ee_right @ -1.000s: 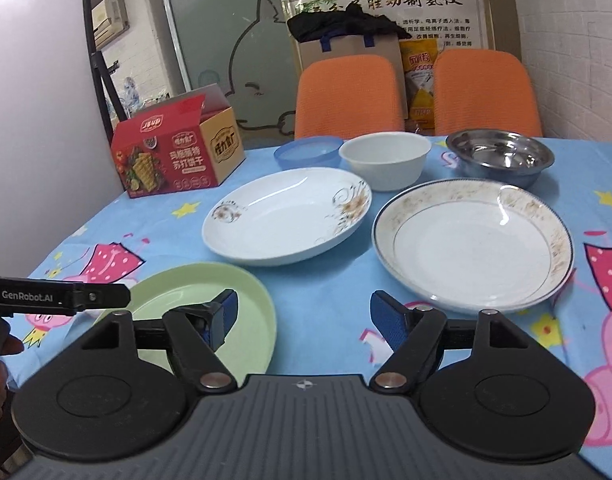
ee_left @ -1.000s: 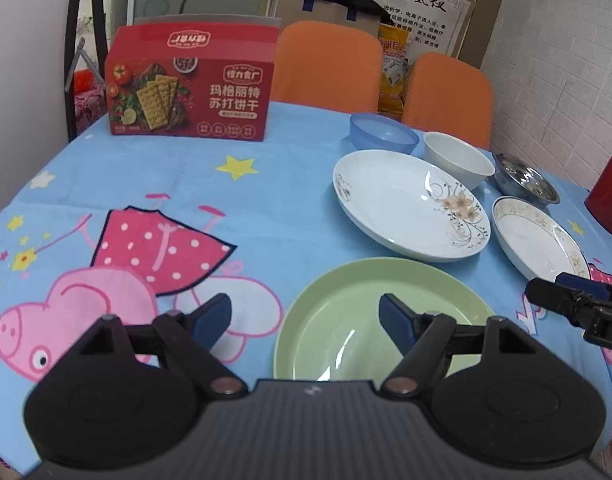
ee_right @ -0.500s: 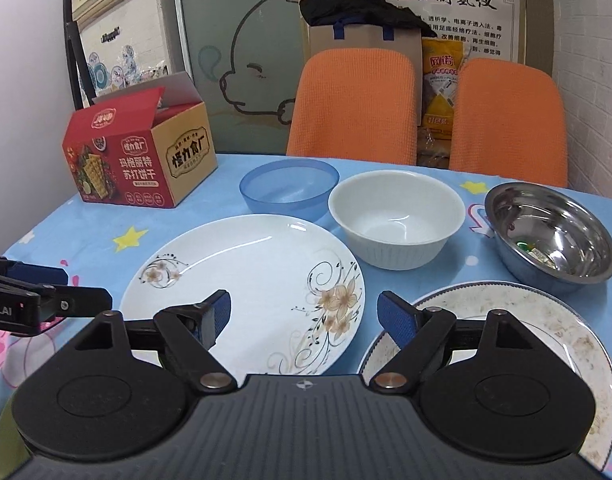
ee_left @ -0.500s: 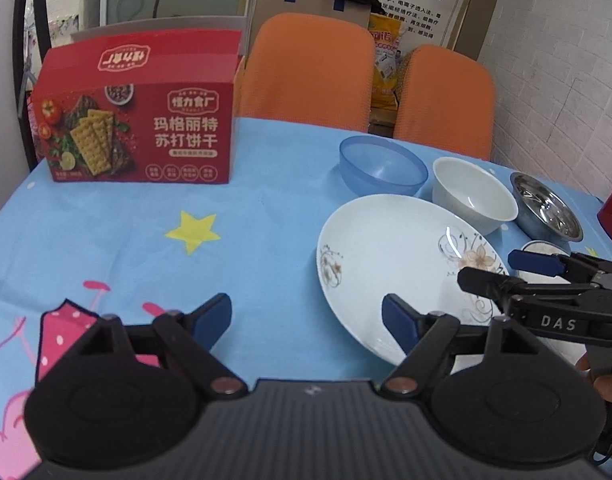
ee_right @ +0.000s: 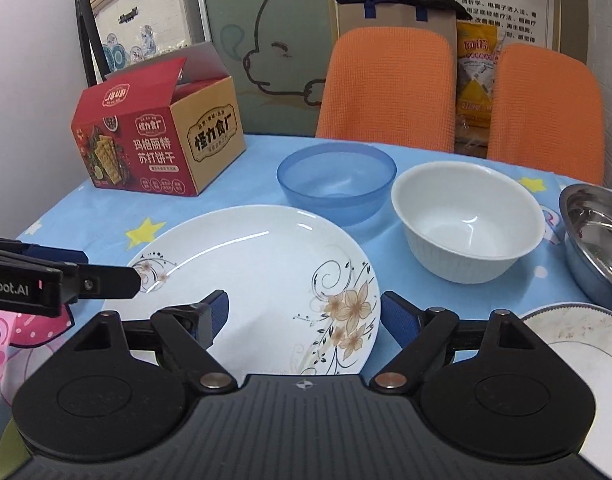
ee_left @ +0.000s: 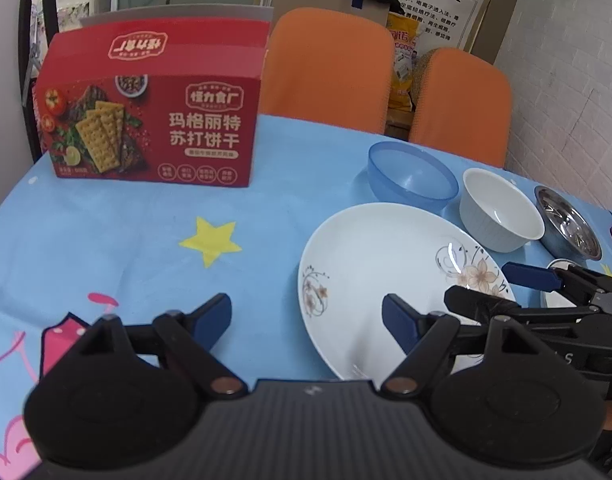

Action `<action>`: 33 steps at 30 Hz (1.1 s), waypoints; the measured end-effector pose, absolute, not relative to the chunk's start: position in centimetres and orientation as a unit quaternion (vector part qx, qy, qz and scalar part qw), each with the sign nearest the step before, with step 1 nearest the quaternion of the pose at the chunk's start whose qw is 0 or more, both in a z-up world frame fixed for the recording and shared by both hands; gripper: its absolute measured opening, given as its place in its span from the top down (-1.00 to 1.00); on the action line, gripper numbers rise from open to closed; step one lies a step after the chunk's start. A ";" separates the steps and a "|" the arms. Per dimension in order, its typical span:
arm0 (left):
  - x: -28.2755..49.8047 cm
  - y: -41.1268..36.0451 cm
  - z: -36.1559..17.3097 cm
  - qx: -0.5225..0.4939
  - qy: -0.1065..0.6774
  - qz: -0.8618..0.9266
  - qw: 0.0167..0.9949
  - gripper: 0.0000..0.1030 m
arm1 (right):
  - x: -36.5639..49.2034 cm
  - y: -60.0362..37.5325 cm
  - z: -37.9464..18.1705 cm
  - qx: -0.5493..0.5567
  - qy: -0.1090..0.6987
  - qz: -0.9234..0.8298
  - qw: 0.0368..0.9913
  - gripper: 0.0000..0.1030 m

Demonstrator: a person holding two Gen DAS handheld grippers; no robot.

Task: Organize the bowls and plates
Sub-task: 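Move both grippers to the rim of the white floral plate, then close both grippers on the floral plate rim and lift it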

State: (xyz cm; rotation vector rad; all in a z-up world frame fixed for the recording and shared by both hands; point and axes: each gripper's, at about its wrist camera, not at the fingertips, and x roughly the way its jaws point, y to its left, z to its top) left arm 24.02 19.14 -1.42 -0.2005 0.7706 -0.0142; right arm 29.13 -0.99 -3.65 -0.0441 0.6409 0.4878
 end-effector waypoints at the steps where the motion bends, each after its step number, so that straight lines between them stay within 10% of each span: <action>1: 24.3 19.1 -1.5 -0.103 0.375 -0.009 0.921 -0.52 | 28.9 -1.2 -3.6 -0.023 0.311 0.235 0.921 -1.00; 33: 27.5 16.3 -4.6 -0.051 0.397 -0.004 0.917 -0.52 | 28.2 0.3 -6.5 -0.049 0.314 0.249 0.915 -1.00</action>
